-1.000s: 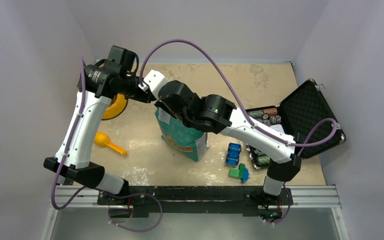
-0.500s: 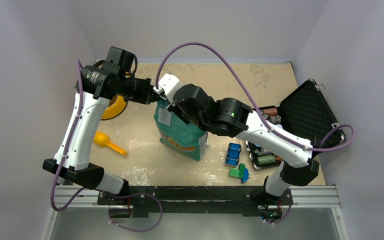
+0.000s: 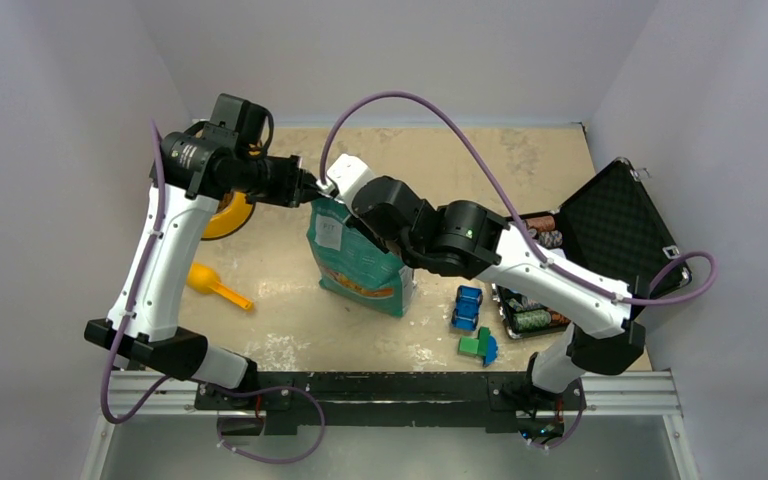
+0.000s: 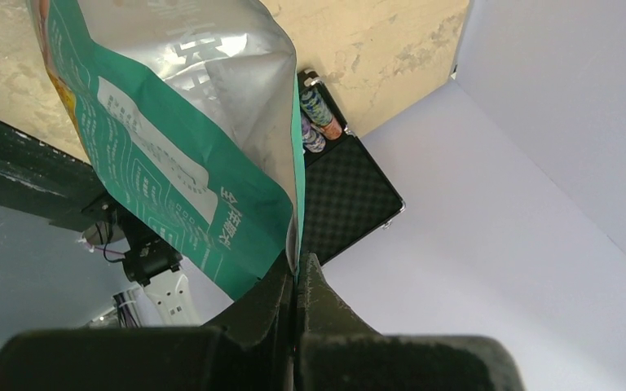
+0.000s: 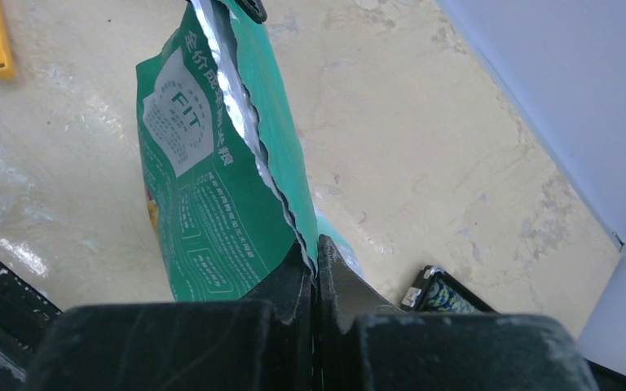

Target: Serve the pet food

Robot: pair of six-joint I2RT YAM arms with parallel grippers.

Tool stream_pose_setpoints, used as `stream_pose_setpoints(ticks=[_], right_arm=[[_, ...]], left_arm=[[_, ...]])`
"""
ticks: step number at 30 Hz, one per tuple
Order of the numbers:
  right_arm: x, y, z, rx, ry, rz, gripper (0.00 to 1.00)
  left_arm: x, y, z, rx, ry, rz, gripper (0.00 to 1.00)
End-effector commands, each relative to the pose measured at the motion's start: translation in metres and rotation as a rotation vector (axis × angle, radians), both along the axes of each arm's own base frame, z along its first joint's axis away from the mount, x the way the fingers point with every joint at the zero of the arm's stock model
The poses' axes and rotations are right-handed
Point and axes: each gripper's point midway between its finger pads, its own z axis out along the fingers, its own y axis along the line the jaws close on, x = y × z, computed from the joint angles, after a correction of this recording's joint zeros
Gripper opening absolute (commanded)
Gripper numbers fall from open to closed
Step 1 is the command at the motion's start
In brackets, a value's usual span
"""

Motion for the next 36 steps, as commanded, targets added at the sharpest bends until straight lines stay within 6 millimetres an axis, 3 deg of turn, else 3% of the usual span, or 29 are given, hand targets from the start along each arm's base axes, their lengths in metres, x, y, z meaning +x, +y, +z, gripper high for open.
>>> stream_pose_setpoints(ticks=[1, 6, 9, 10, 11, 15, 17, 19, 20, 26, 27, 28, 31, 33, 35, 36], right_arm=[[0.006, -0.053, 0.005, -0.058, -0.025, -0.159, 0.00], [0.007, -0.082, 0.015, 0.022, 0.033, -0.315, 0.00], [0.008, -0.089, 0.019, 0.050, 0.003, -0.311, 0.00], [0.008, -0.093, 0.016, 0.041, 0.001, -0.312, 0.12], [0.009, -0.097, 0.014, 0.030, -0.003, -0.323, 0.14], [0.010, -0.111, 0.008, -0.004, 0.000, -0.388, 0.00], [0.010, -0.115, 0.009, -0.003, -0.005, -0.396, 0.00], [0.011, -0.120, 0.009, -0.012, -0.020, -0.408, 0.07], [0.011, -0.124, 0.008, -0.019, -0.015, -0.409, 0.01], [0.010, -0.142, 0.000, -0.005, -0.009, -0.411, 0.00], [0.010, -0.145, -0.001, -0.004, -0.006, -0.411, 0.10], [0.010, -0.147, -0.001, -0.007, -0.010, -0.410, 0.14], [0.010, -0.151, -0.002, -0.017, -0.022, -0.408, 0.00], [0.010, -0.152, 0.000, -0.009, -0.029, -0.410, 0.00], [0.013, -0.154, 0.001, -0.023, -0.047, -0.424, 0.15], [0.013, -0.155, 0.000, -0.035, -0.049, -0.426, 0.15]], left_arm=[[0.010, 0.014, 0.058, -0.084, -0.222, 0.092, 0.00], [0.010, 0.022, 0.056, -0.051, -0.230, 0.126, 0.00], [0.011, 0.022, 0.056, -0.057, -0.228, 0.124, 0.00], [0.011, 0.022, 0.056, -0.059, -0.227, 0.125, 0.00], [0.011, 0.021, 0.056, -0.061, -0.227, 0.122, 0.00], [0.011, 0.022, 0.056, -0.060, -0.228, 0.124, 0.00], [0.011, 0.024, 0.056, -0.052, -0.229, 0.130, 0.00], [0.011, 0.025, 0.055, -0.049, -0.227, 0.132, 0.00], [0.011, 0.025, 0.054, -0.048, -0.225, 0.134, 0.00], [0.013, 0.029, 0.053, -0.038, -0.227, 0.145, 0.00], [0.014, 0.030, 0.053, -0.035, -0.226, 0.146, 0.00], [0.014, 0.030, 0.052, -0.035, -0.225, 0.145, 0.00], [0.015, 0.030, 0.052, -0.037, -0.222, 0.144, 0.00], [0.015, 0.030, 0.052, -0.036, -0.222, 0.144, 0.00], [0.015, 0.029, 0.052, -0.036, -0.223, 0.143, 0.00], [0.016, 0.029, 0.051, -0.036, -0.219, 0.142, 0.00]])
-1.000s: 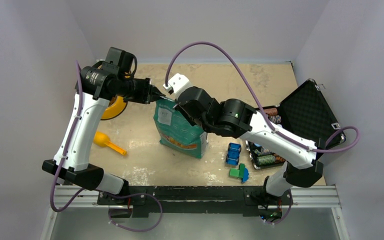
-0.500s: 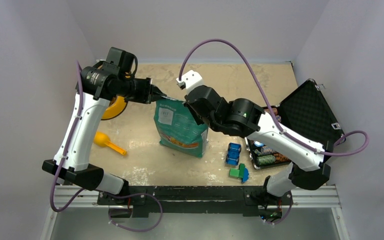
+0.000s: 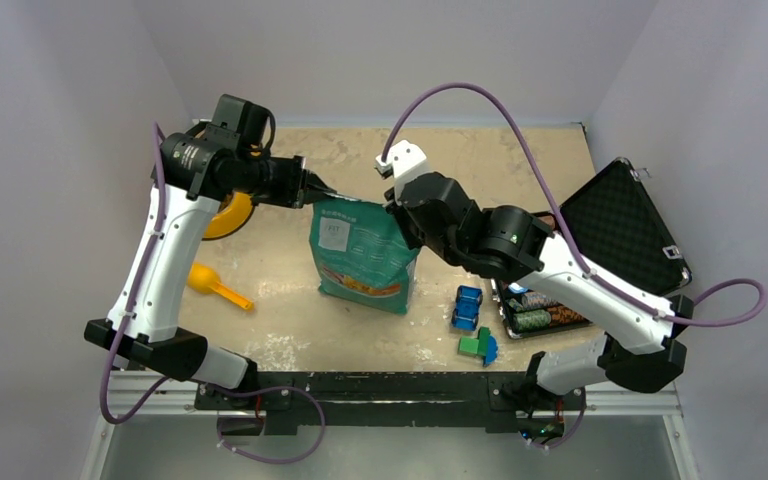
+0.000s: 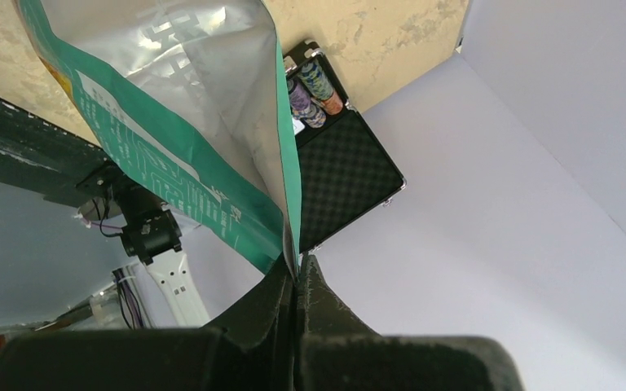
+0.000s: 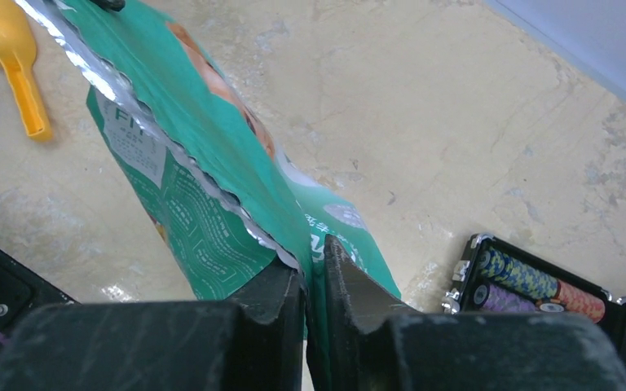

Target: Serve the pet food

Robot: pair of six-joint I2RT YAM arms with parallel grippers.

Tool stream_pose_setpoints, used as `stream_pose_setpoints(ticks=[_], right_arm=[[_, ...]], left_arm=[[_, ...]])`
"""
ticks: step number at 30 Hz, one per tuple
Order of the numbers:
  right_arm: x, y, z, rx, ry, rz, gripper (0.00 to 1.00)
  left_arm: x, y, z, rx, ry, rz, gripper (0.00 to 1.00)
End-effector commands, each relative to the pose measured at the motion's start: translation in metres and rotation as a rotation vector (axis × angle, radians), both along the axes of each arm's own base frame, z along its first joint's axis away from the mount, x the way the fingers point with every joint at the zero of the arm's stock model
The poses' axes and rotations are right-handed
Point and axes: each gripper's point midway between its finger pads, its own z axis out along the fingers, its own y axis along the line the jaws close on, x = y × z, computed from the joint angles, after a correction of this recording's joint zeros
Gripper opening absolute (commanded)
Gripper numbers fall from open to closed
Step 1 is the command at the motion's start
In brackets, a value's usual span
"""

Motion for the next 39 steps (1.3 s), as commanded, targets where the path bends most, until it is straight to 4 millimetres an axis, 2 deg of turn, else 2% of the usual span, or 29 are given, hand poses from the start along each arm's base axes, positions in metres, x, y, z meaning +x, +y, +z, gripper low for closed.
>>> stream_pose_setpoints(ticks=[1, 3, 7, 8, 9, 10, 12, 13, 14, 15, 17, 18, 19, 20, 22, 28, 30, 34, 37, 39], right_arm=[[0.011, -0.112, 0.003, -0.300, -0.083, -0.271, 0.10], [0.011, -0.115, 0.001, -0.326, -0.082, -0.267, 0.01], [0.007, -0.118, 0.002, -0.305, -0.086, -0.245, 0.00], [0.007, -0.119, 0.004, -0.296, -0.098, -0.246, 0.02], [0.007, -0.121, 0.004, -0.291, -0.100, -0.250, 0.13], [0.007, -0.123, 0.003, -0.291, -0.099, -0.254, 0.16], [0.006, -0.126, 0.000, -0.306, -0.097, -0.262, 0.16], [0.006, -0.128, -0.002, -0.312, -0.093, -0.261, 0.15], [0.006, -0.127, -0.002, -0.308, -0.087, -0.254, 0.04], [0.005, -0.126, -0.002, -0.304, -0.085, -0.246, 0.00], [0.006, -0.127, -0.001, -0.305, -0.095, -0.250, 0.00], [0.007, -0.129, 0.000, -0.315, -0.099, -0.264, 0.01], [0.008, -0.131, -0.001, -0.319, -0.101, -0.275, 0.13], [0.008, -0.132, -0.002, -0.328, -0.095, -0.275, 0.17], [0.006, -0.132, -0.006, -0.336, -0.081, -0.256, 0.00], [0.001, -0.138, -0.006, -0.292, -0.102, -0.231, 0.00], [-0.001, -0.135, -0.005, -0.282, -0.099, -0.202, 0.00], [-0.006, -0.110, 0.012, -0.186, -0.144, -0.081, 0.00], [-0.003, -0.098, 0.021, -0.166, -0.148, -0.066, 0.00], [0.000, -0.091, 0.026, -0.161, -0.161, -0.054, 0.00]], left_arm=[[0.020, 0.038, 0.046, 0.011, -0.228, 0.171, 0.00], [0.021, 0.038, 0.046, 0.013, -0.226, 0.173, 0.00], [0.022, 0.039, 0.045, 0.018, -0.226, 0.174, 0.00], [0.022, 0.039, 0.045, 0.018, -0.225, 0.175, 0.00], [0.022, 0.039, 0.045, 0.017, -0.225, 0.175, 0.00], [0.022, 0.040, 0.045, 0.017, -0.226, 0.176, 0.00], [0.023, 0.039, 0.046, 0.013, -0.226, 0.175, 0.00], [0.023, 0.039, 0.046, 0.011, -0.228, 0.174, 0.00], [0.023, 0.038, 0.047, 0.011, -0.228, 0.173, 0.00], [0.023, 0.039, 0.047, 0.011, -0.230, 0.173, 0.00], [0.023, 0.039, 0.047, 0.013, -0.230, 0.175, 0.00], [0.023, 0.039, 0.047, 0.014, -0.231, 0.174, 0.00], [0.023, 0.039, 0.047, 0.013, -0.229, 0.175, 0.00], [0.023, 0.039, 0.047, 0.013, -0.230, 0.175, 0.00], [0.023, 0.039, 0.047, 0.013, -0.229, 0.175, 0.00], [0.022, 0.042, 0.046, 0.027, -0.227, 0.184, 0.00], [0.023, 0.042, 0.046, 0.032, -0.237, 0.177, 0.00], [0.021, 0.036, 0.045, 0.020, -0.262, 0.138, 0.01], [0.011, 0.028, 0.038, 0.008, -0.261, 0.104, 0.26], [0.004, 0.022, 0.034, -0.001, -0.259, 0.084, 0.40]])
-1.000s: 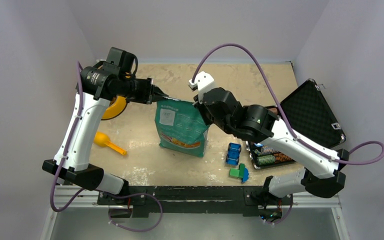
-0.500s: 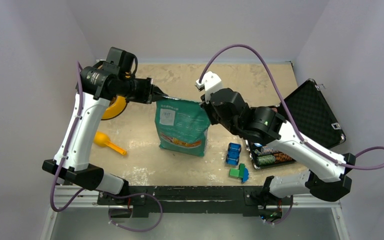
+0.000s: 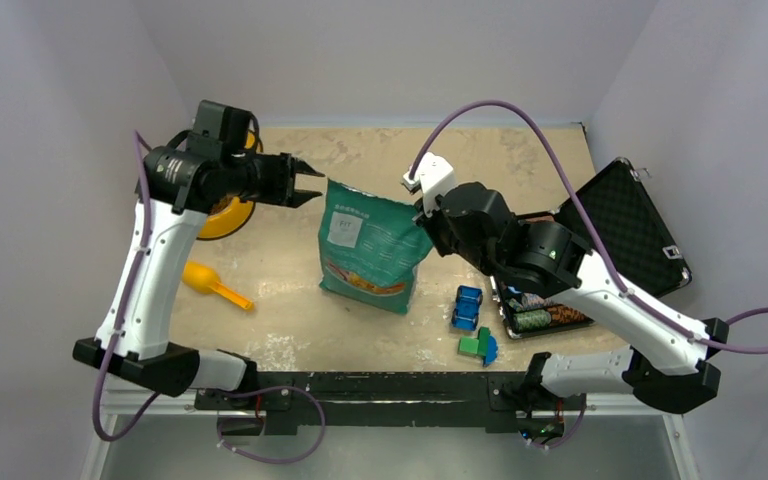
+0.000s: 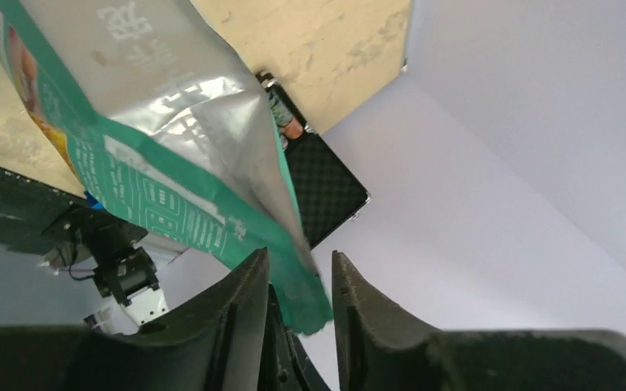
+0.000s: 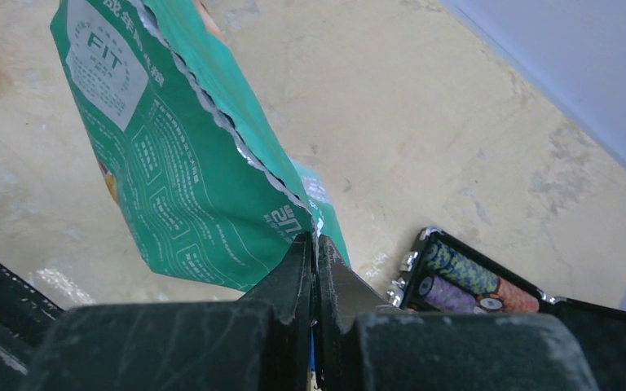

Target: Serve the pet food

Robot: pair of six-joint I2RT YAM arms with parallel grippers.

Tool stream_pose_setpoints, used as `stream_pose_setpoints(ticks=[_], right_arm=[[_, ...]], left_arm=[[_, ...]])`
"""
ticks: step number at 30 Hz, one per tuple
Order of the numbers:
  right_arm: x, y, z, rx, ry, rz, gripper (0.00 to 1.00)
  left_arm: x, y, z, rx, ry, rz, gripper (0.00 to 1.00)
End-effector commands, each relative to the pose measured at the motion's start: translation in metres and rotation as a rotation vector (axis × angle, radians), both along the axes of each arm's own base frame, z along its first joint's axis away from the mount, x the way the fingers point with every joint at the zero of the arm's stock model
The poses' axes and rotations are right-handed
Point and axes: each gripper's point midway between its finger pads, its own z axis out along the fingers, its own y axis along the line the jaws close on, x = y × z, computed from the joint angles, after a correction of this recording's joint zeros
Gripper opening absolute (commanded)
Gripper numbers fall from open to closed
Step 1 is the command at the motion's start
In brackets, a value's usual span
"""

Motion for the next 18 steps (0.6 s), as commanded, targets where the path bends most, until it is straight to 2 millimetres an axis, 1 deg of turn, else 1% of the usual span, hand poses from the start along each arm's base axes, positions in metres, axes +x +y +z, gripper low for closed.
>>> stream_pose_setpoints(ticks=[1, 4, 7, 9, 12, 14, 15, 17, 18], right_arm=[[0.010, -0.049, 0.030, -0.084, -0.099, -0.130, 0.00], [0.011, -0.042, 0.033, -0.078, -0.105, -0.114, 0.00], [0.011, -0.037, 0.034, -0.083, -0.107, -0.092, 0.00], [0.008, -0.033, 0.035, -0.075, -0.099, -0.067, 0.00], [-0.001, -0.022, 0.035, -0.038, -0.044, -0.014, 0.00], [-0.007, -0.011, 0.044, 0.046, 0.006, 0.001, 0.00], [-0.013, -0.004, 0.049, 0.098, 0.037, 0.019, 0.00], [-0.021, 0.009, 0.063, 0.205, 0.083, 0.044, 0.00], [-0.026, 0.015, 0.069, 0.251, 0.106, 0.061, 0.00]], left_arm=[[-0.005, 0.011, 0.028, -0.005, -0.174, 0.055, 0.45], [-0.012, -0.001, 0.025, 0.008, -0.169, 0.012, 0.61], [-0.013, -0.012, 0.021, 0.017, -0.161, -0.030, 0.66], [-0.010, -0.016, 0.027, 0.016, -0.183, -0.047, 0.67], [-0.004, -0.019, 0.045, 0.043, -0.287, -0.092, 0.66], [-0.002, -0.023, 0.060, 0.076, -0.383, -0.159, 0.65], [-0.002, -0.027, 0.067, 0.094, -0.447, -0.214, 0.62], [-0.004, -0.029, 0.073, 0.139, -0.548, -0.306, 0.60], [-0.006, -0.029, 0.072, 0.156, -0.571, -0.335, 0.60]])
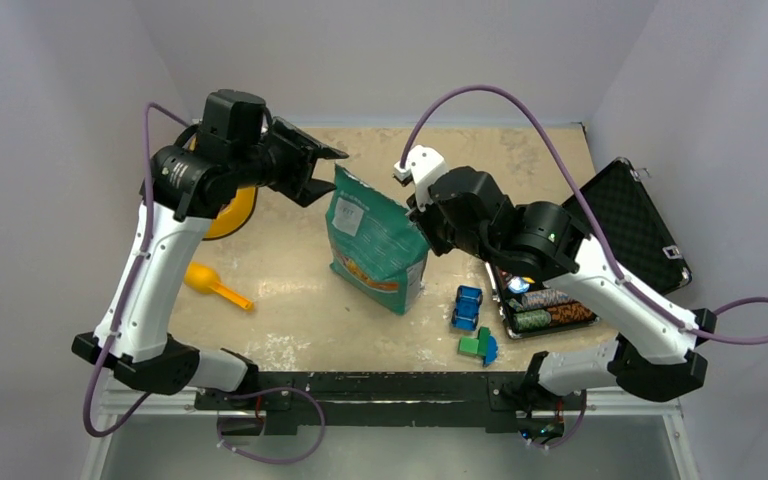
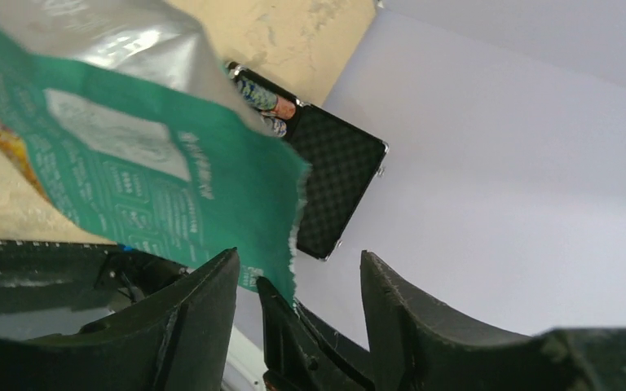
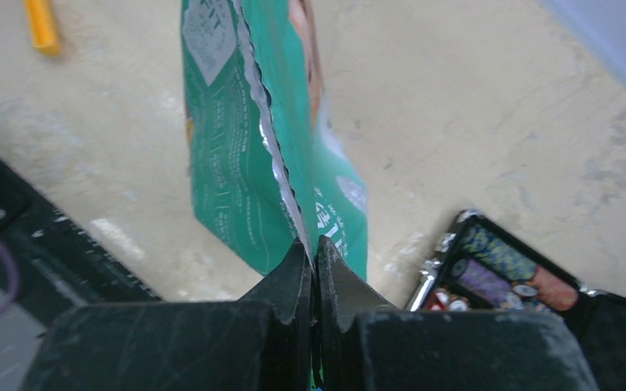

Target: Serve the pet food

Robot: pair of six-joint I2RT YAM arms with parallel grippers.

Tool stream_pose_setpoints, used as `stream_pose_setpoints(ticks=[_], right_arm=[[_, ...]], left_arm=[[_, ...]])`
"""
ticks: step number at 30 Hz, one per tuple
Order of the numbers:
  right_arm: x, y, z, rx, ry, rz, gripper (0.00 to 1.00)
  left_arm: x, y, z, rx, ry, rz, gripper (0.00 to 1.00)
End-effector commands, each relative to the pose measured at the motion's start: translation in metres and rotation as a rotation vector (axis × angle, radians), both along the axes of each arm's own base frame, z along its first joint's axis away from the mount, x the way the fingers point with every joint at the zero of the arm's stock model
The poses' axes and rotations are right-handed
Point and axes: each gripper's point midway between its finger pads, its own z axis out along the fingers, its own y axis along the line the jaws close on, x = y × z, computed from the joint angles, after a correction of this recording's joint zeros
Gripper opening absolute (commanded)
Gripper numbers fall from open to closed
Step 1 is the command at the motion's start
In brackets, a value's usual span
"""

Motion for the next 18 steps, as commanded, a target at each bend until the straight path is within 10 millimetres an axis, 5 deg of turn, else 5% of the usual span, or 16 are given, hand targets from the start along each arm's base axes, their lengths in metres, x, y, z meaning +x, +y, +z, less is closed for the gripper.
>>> stream_pose_setpoints(ticks=[1, 9, 18], right_arm=[[-0.020, 0.016, 0.068, 0.321, 0.042, 0.021, 0.00], [-0.020, 0.036, 0.078, 0.373, 0.068, 0.058, 0.00], [-0.028, 0.041, 0.065, 0.342, 0.099, 0.098, 0.00]], left_arm=[[-0.007, -0.003, 0.036, 0.082, -0.290, -0.184, 0.61], [-0.044, 0.007, -0.021, -0.009, 0.117, -0.041, 0.66], [-0.022, -0.042, -0.021, -0.028, 0.087, -0.148, 0.66]])
